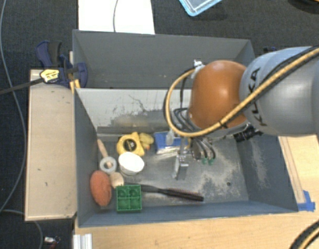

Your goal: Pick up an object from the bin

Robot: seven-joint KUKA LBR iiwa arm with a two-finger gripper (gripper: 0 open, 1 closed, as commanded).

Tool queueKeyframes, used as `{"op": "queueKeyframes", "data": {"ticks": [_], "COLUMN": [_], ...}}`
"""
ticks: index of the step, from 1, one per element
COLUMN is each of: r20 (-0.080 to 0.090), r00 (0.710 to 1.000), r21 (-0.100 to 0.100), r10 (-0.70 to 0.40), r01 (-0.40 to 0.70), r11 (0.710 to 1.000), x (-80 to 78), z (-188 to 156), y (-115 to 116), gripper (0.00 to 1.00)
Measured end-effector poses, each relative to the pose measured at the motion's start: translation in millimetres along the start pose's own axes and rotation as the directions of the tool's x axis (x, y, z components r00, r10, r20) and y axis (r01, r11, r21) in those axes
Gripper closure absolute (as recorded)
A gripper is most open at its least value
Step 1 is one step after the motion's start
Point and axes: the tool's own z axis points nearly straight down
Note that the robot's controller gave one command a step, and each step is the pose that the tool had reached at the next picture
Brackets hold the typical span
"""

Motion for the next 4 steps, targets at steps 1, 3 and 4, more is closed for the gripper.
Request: {"op": "queueKeyframes", "data": {"ticks": [1,3,4], "r20": [0.007,0.029,0.018], "r00": [1.0,0.991,0.999], "r21": [-0.001,-0.001,-0.002], "r10": [0.003,-0.13,-0.05], "r01": [-0.003,0.13,0.05], "r11": [1.0,0.991,0.999], "x": [-1.9,50.6,50.0], "z": [-4,42,56], "y": [0,18,34], "gripper": [0.0,0.0,0.0]}}
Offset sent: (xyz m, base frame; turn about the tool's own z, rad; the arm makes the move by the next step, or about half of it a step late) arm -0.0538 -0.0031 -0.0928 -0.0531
